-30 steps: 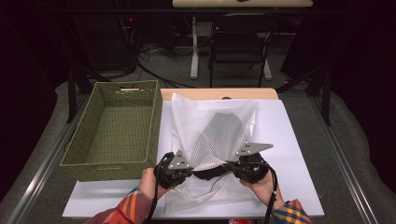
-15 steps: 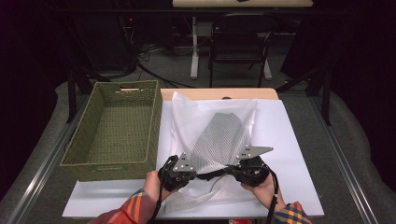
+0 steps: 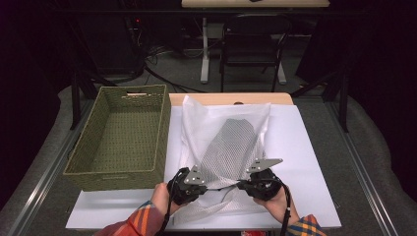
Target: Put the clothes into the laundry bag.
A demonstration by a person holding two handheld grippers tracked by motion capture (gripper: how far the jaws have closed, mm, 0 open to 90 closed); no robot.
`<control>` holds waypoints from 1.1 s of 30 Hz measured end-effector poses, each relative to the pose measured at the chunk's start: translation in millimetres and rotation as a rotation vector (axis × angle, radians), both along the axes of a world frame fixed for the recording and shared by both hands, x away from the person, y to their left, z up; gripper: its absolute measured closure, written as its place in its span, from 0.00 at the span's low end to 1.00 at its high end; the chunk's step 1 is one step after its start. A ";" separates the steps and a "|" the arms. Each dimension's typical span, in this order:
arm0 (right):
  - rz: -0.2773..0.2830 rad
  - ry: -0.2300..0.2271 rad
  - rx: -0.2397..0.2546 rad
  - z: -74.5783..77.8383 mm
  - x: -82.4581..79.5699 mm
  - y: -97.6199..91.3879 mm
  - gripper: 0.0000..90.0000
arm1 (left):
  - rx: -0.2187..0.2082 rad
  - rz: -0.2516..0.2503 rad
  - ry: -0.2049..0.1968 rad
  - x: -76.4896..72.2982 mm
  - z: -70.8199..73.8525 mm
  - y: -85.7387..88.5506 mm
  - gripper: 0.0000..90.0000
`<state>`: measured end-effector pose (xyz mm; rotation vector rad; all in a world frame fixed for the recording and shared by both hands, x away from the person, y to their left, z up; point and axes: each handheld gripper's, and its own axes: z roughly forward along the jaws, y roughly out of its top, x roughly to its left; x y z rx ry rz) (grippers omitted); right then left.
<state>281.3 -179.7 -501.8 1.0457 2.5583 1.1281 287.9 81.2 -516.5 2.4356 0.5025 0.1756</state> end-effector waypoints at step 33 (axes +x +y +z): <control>0.042 0.009 -0.185 -43.8 0.4 5.5 0.91 | 0.016 -0.001 0.116 3.2 -28.5 0.3 0.95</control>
